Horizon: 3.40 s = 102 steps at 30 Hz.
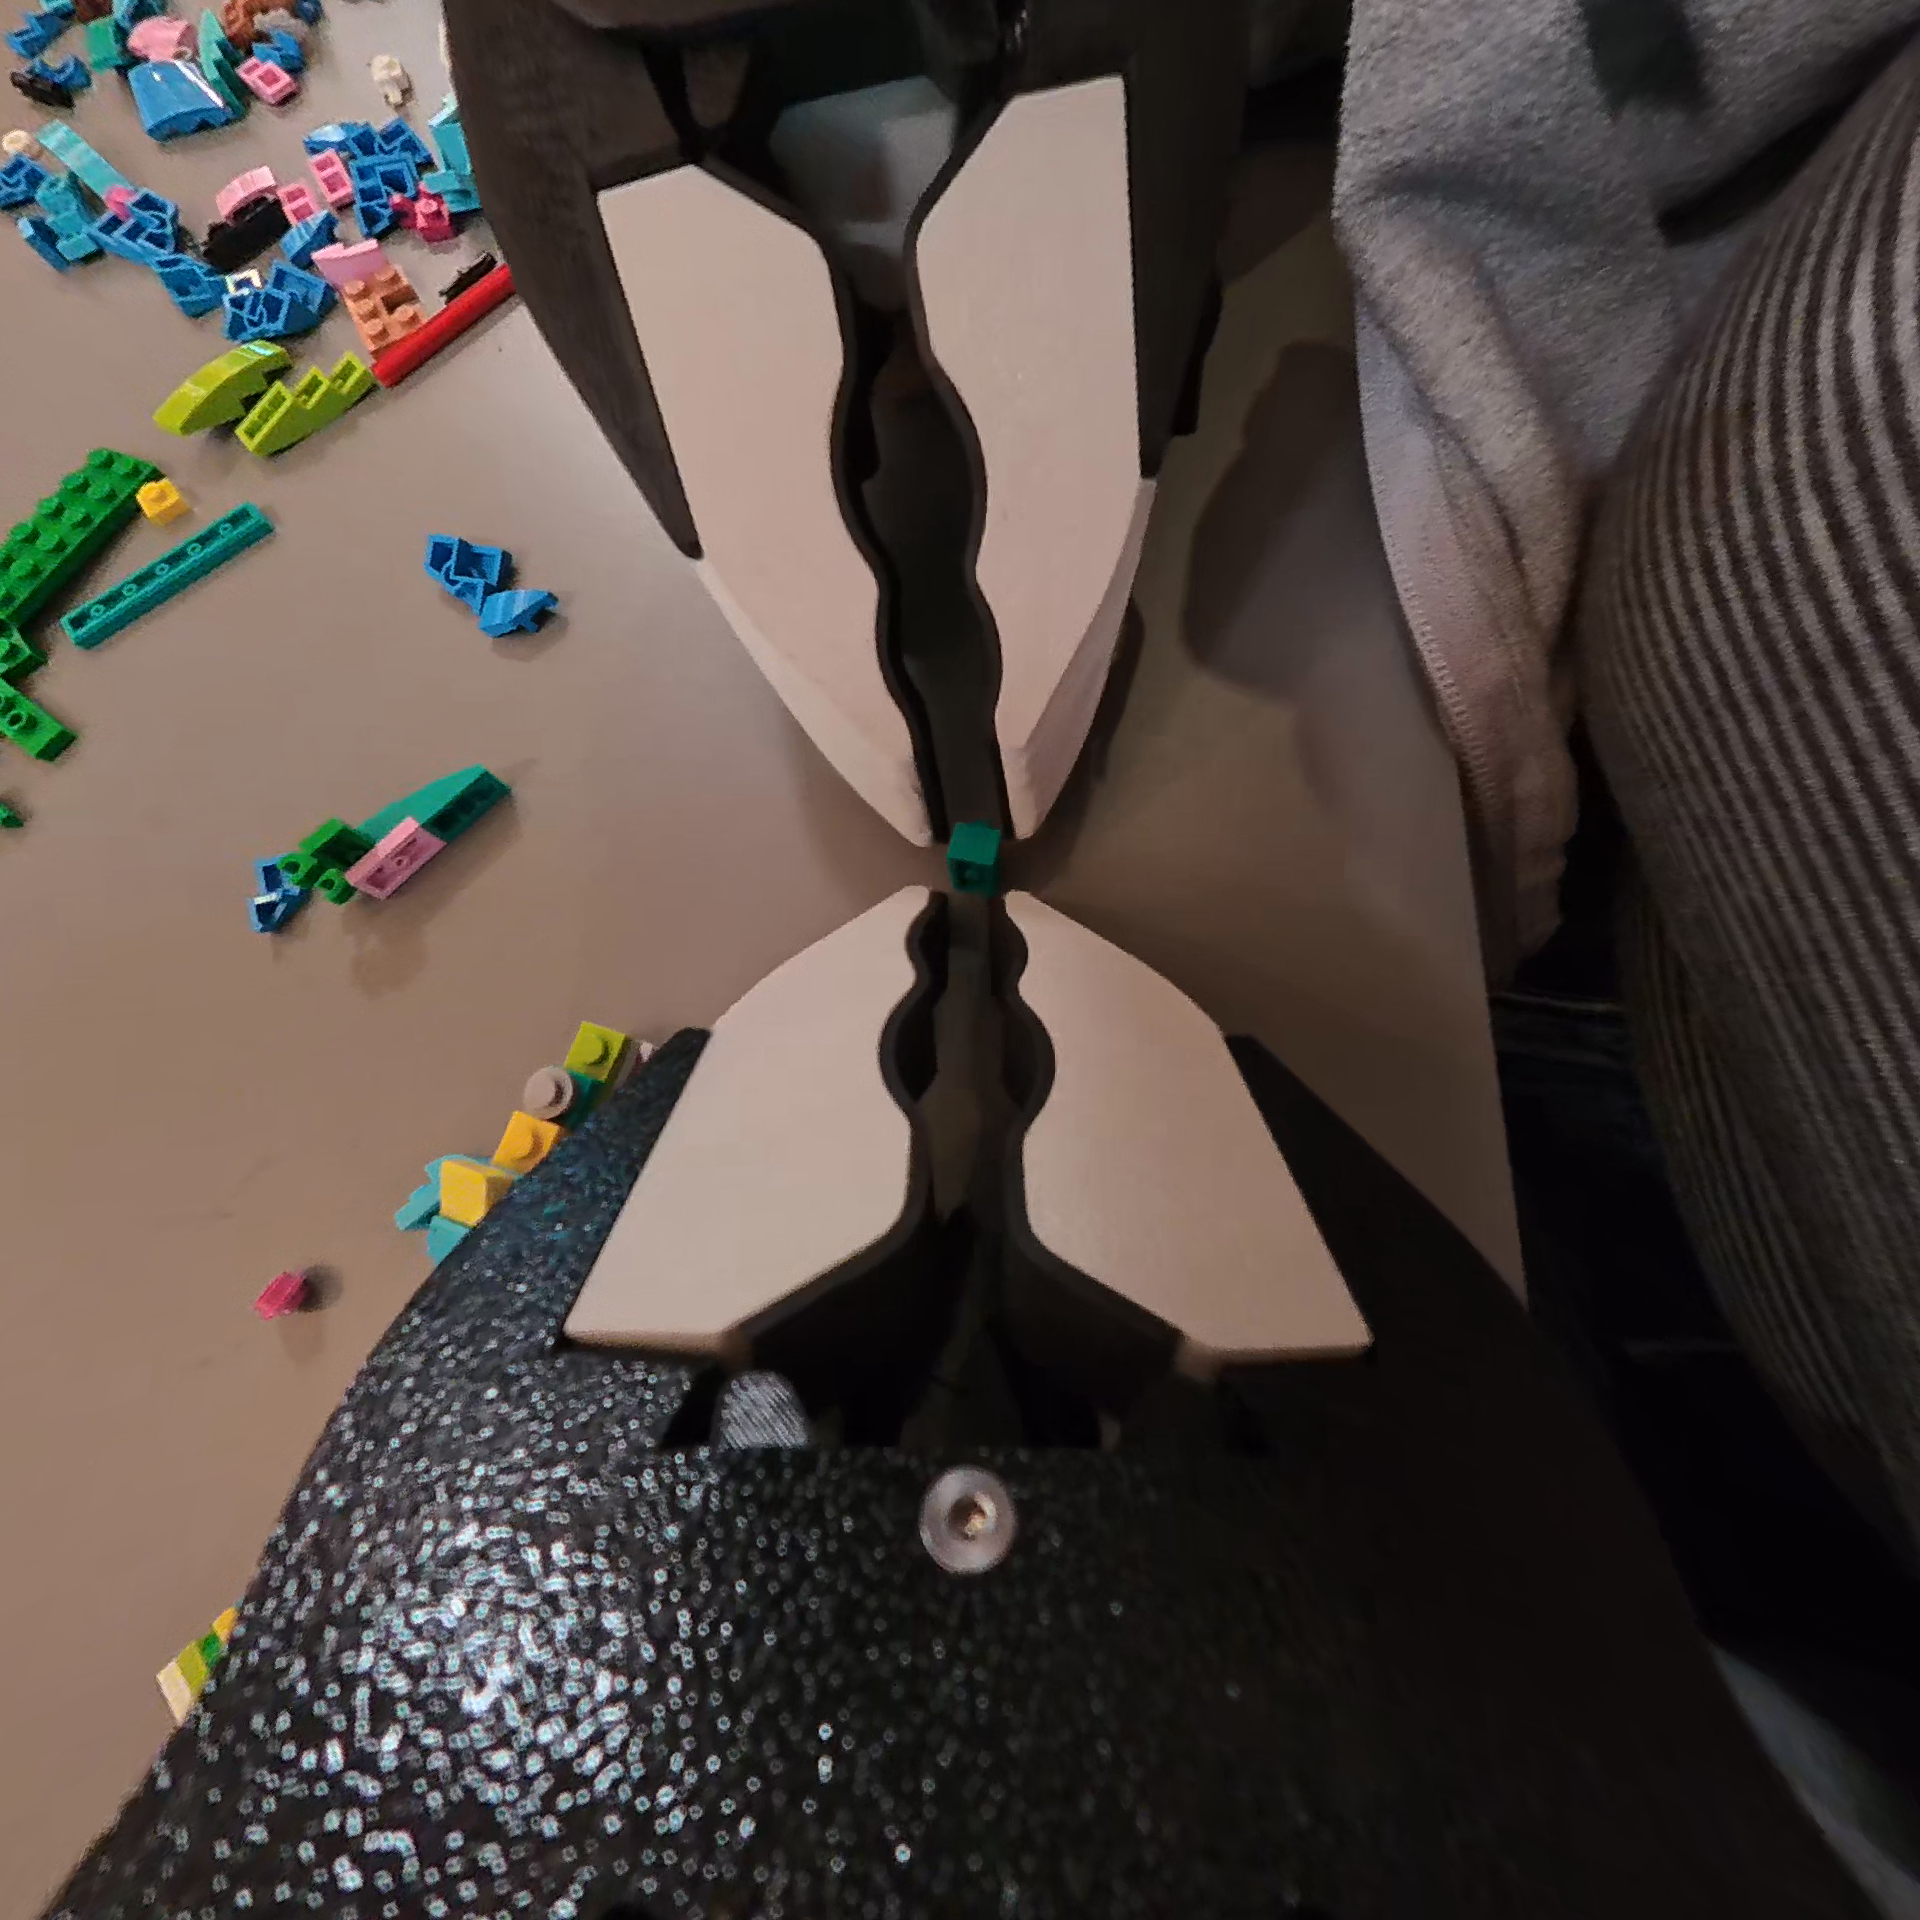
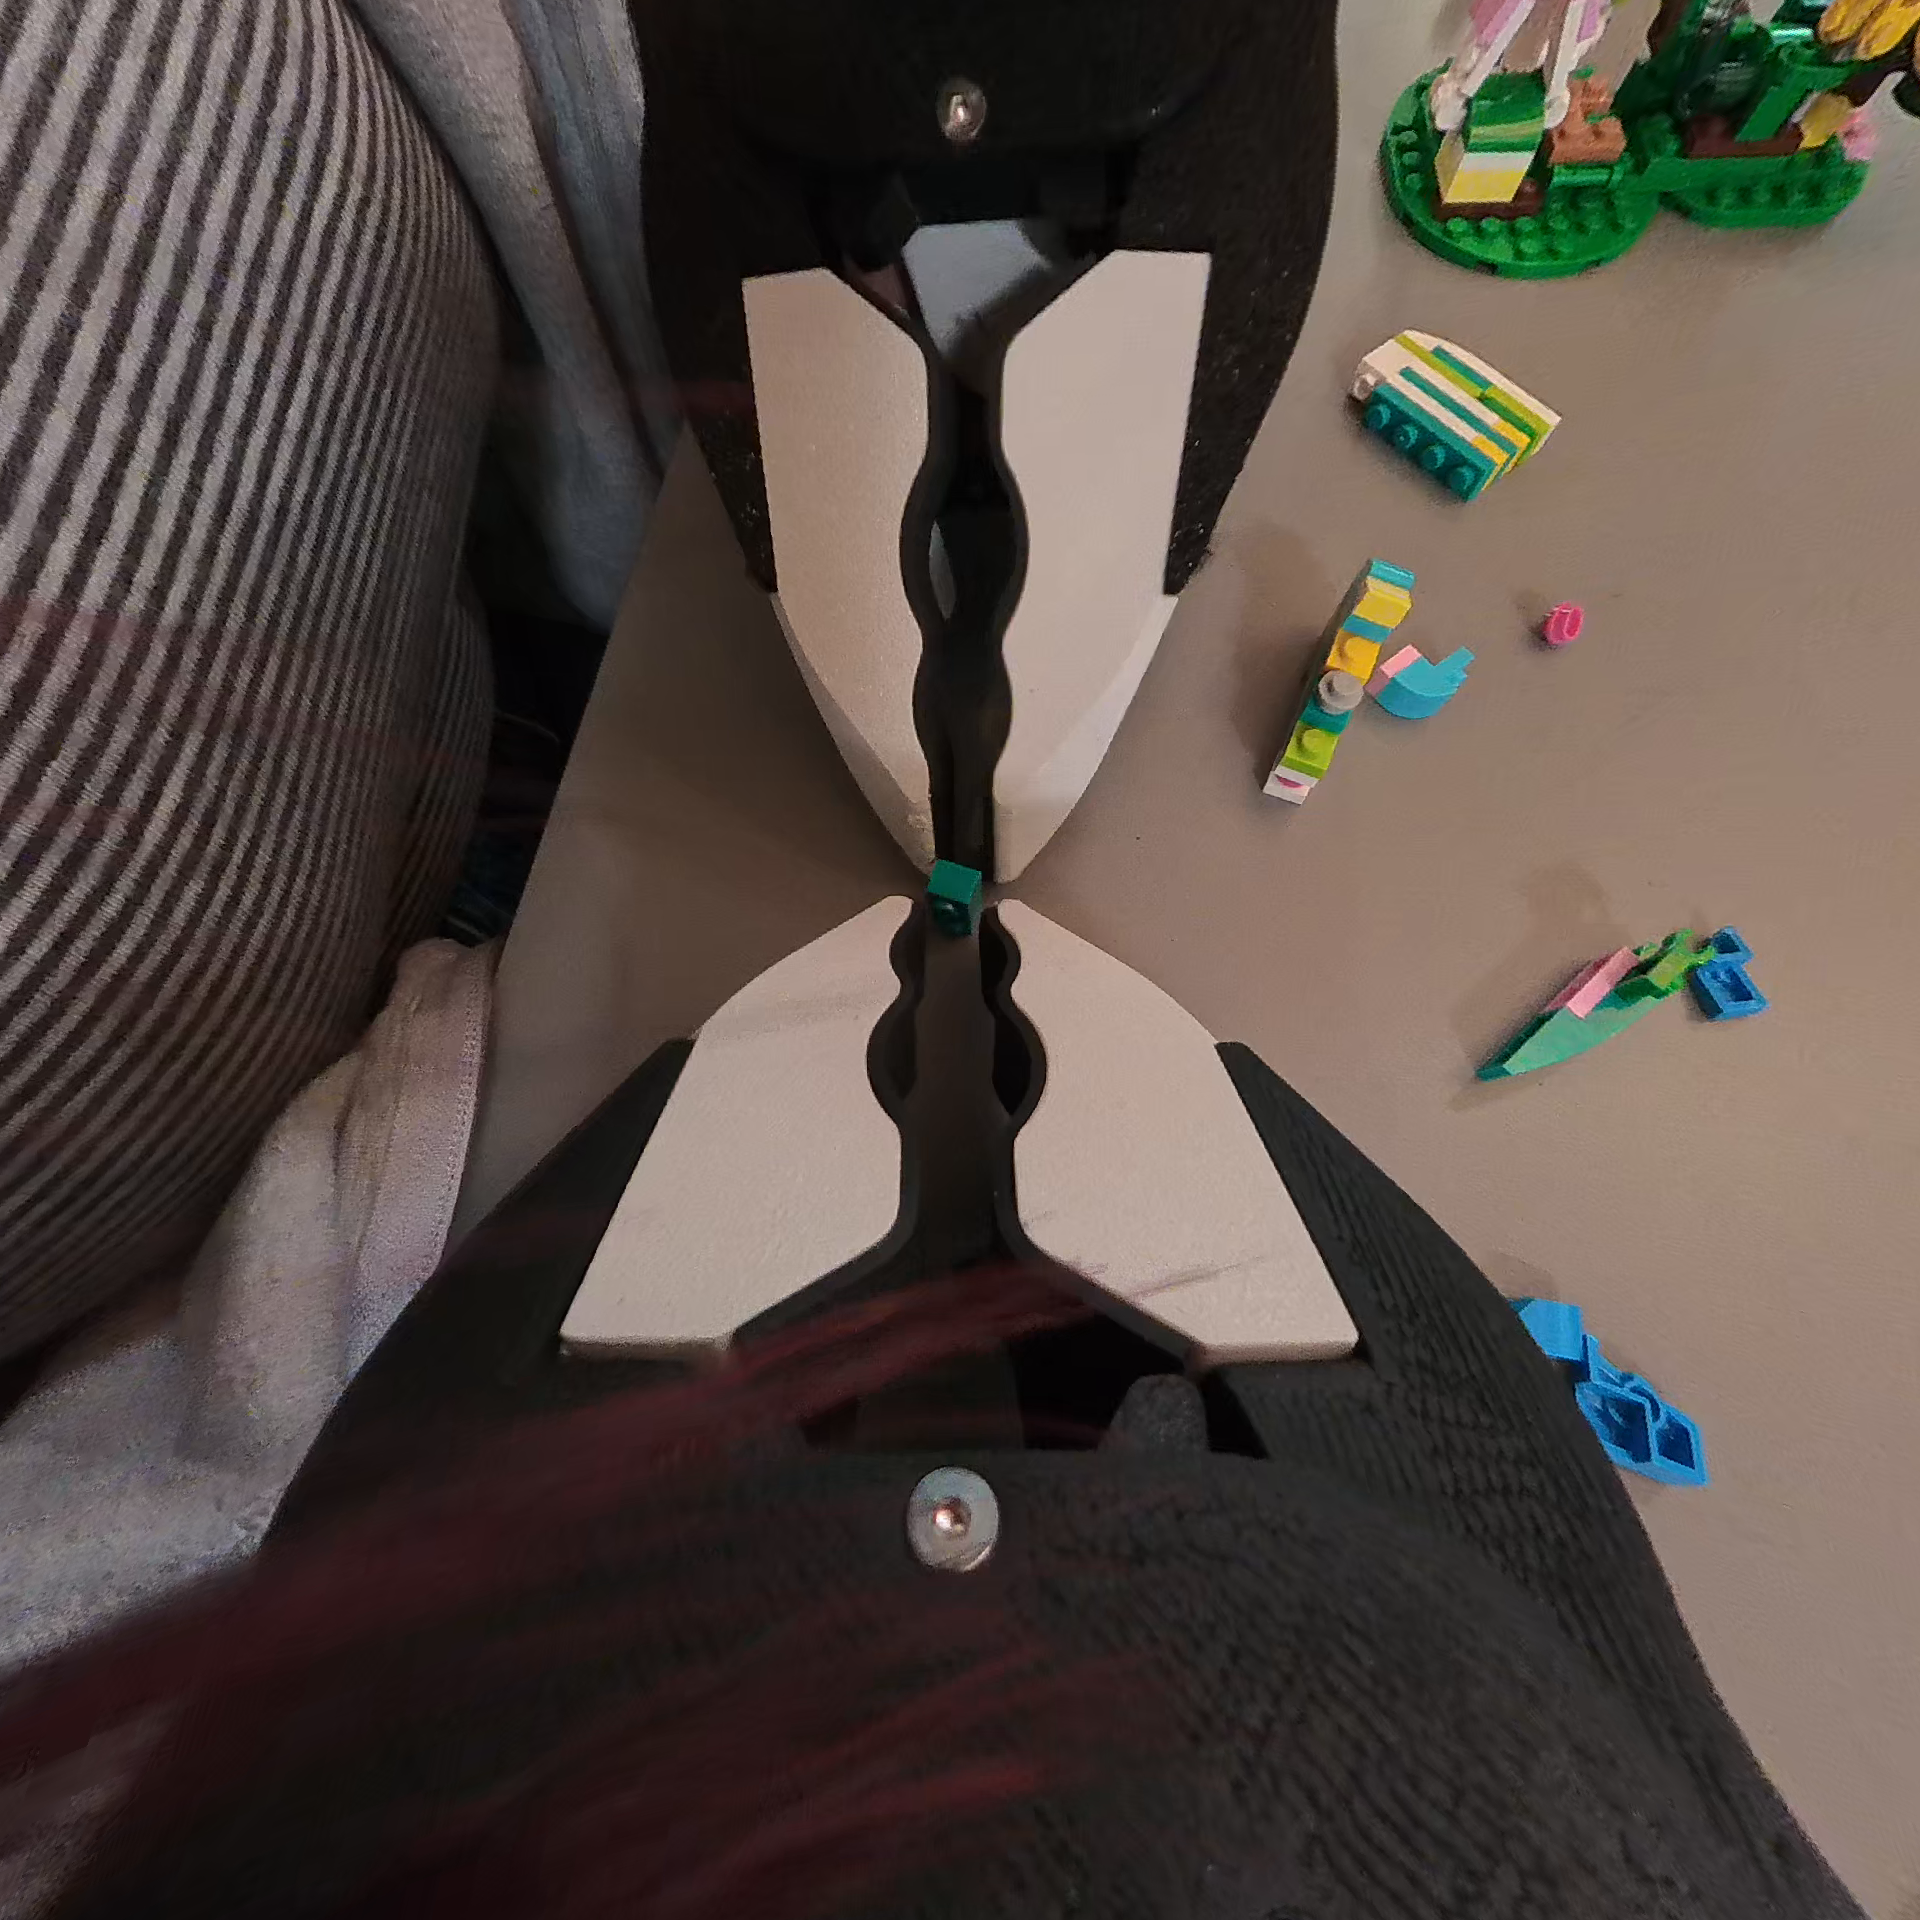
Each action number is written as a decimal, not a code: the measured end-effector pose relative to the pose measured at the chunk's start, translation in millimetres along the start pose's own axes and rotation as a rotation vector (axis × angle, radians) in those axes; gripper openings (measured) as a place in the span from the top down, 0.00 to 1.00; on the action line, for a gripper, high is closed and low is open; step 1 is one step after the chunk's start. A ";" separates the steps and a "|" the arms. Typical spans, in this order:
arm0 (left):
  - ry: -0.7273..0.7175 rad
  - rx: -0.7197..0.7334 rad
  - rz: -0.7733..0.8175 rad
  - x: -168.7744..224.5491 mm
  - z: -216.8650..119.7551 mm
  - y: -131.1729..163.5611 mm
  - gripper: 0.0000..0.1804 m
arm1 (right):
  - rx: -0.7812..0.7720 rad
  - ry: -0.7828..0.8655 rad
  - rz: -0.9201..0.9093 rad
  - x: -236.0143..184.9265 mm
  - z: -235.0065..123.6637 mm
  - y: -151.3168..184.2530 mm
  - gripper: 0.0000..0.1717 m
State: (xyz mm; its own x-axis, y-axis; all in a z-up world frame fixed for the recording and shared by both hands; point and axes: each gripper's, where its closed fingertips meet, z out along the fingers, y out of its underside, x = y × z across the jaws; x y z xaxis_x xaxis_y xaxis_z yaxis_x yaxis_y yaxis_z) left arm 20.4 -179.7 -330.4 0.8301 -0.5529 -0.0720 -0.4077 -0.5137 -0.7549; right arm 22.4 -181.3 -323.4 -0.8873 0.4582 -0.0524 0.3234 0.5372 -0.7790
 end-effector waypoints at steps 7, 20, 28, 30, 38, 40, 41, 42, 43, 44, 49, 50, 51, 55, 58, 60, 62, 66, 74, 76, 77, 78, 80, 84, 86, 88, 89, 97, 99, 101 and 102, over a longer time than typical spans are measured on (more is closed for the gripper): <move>-0.024 0.003 0.073 -0.5 4.6 -2.9 0.97 | -0.003 0.003 -0.011 -0.1 0.9 -0.1 0.95; -0.030 0.004 0.066 -1.4 4.2 -3.7 0.96 | 0.001 -0.001 -0.025 -1.7 1.7 -1.1 0.96; 0.003 0.061 0.017 -2.1 -1.5 -9.7 0.96 | -0.002 0.010 -0.022 -0.4 1.9 -0.8 0.96; 0.005 0.053 0.020 -1.7 -0.8 -8.8 0.96 | -0.003 0.011 -0.020 0.0 1.9 -0.6 0.96; -0.006 0.045 0.024 -2.3 0.0 -7.7 0.97 | -0.001 -0.001 -0.020 -1.5 1.4 -0.5 0.96; -0.005 0.046 0.025 -1.9 -0.1 -7.8 0.97 | 0.005 -0.013 -0.021 -3.0 0.8 -1.1 0.95; -0.003 0.046 0.025 -1.7 -0.1 -7.7 0.97 | 0.007 -0.016 -0.023 -3.5 0.7 -1.2 0.95; -0.002 0.046 0.025 -1.4 -0.2 -7.6 0.97 | 0.007 -0.017 -0.025 -3.8 0.6 -1.2 0.95; 0.002 0.046 0.026 -0.7 -0.4 -7.5 0.97 | 0.007 -0.017 -0.026 -3.9 0.6 -1.1 0.95; 0.006 0.045 0.025 -0.2 -0.5 -7.4 0.97 | 0.008 -0.019 -0.025 -4.0 0.4 -1.1 0.95; 0.031 0.036 0.029 3.9 -0.2 -5.7 0.97 | 0.009 -0.022 -0.015 -3.6 -0.6 -0.3 0.95; 0.030 0.032 0.032 4.1 0.2 -5.3 0.97 | 0.007 -0.021 -0.017 -3.6 -0.5 -0.1 0.95; 0.030 0.027 0.034 4.3 0.5 -4.8 0.97 | 0.007 -0.021 -0.019 -3.9 -0.5 -0.1 0.95; 0.028 0.016 0.037 4.6 1.7 -3.5 0.96 | 0.004 -0.022 -0.022 -4.2 -0.1 0.1 0.95; 0.033 0.016 0.038 5.4 1.7 -3.6 0.95 | 0.002 -0.021 -0.026 -4.5 0.1 0.4 0.96; 0.033 0.011 0.039 5.5 2.1 -2.9 0.95 | 0.000 -0.021 -0.028 -4.6 0.2 0.4 0.96; 0.028 0.004 0.037 4.8 2.8 -2.3 0.95 | 0.000 -0.021 -0.029 -4.8 0.4 0.5 0.96; 0.023 0.009 0.024 3.3 2.3 -2.9 0.96 | -0.001 -0.023 -0.032 -5.2 0.5 0.5 0.96; 0.047 0.017 0.030 7.2 2.0 -4.5 0.94 | -0.002 -0.013 -0.034 -4.5 1.0 -0.1 0.97; 0.045 0.018 0.019 6.1 1.8 -4.6 0.95 | -0.002 -0.005 -0.037 -4.1 1.6 -0.5 0.97; 0.047 0.017 0.015 5.9 1.9 -4.6 0.95 | -0.003 -0.002 -0.038 -4.0 1.7 -0.7 0.97; 0.047 0.017 0.013 5.8 1.8 -4.6 0.95 | -0.003 0.000 -0.040 -3.8 1.8 -0.7 0.97; 0.049 0.016 0.011 5.9 1.7 -4.4 0.96 | -0.004 0.006 -0.047 -3.9 1.9 -0.8 0.97; 0.065 0.013 0.002 6.8 1.2 -4.1 0.96 | -0.009 0.041 -0.097 -4.4 2.5 -1.3 0.97; 0.046 0.010 -0.003 5.2 1.5 -4.1 0.96 | -0.011 0.059 -0.105 -2.2 1.7 -1.0 0.97; 0.049 0.007 -0.025 5.4 1.9 -4.2 0.96 | -0.011 0.053 -0.106 -2.0 0.9 -0.3 0.97; 0.052 0.006 -0.036 5.3 1.8 -4.1 0.96 | -0.012 0.048 -0.106 -2.3 0.6 0.1 0.97; 0.036 0.006 -0.064 -1.6 -4.7 1.9 0.96 | -0.011 0.050 -0.098 1.8 -6.7 5.5 1.00; 0.036 0.005 -0.058 -1.1 -4.4 1.9 0.96 | 0.002 0.051 -0.079 3.8 -7.2 4.1 1.00; 0.046 0.006 -0.052 0.2 -4.0 1.5 0.96 | 0.017 0.056 -0.048 6.6 -7.0 1.5 0.98; 0.048 0.006 -0.047 0.7 -3.6 1.1 0.96 | 0.028 0.036 -0.031 4.6 -6.4 -0.6 0.94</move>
State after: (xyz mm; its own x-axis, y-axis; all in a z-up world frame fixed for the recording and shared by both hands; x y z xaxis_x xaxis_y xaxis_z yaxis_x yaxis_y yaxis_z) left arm 19.1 -183.0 -329.0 0.8292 -0.5589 -0.0053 -0.3662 -0.5361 -0.7606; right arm 20.3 -175.0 -319.2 -0.8842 0.4670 -0.0061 0.2864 0.5318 -0.7969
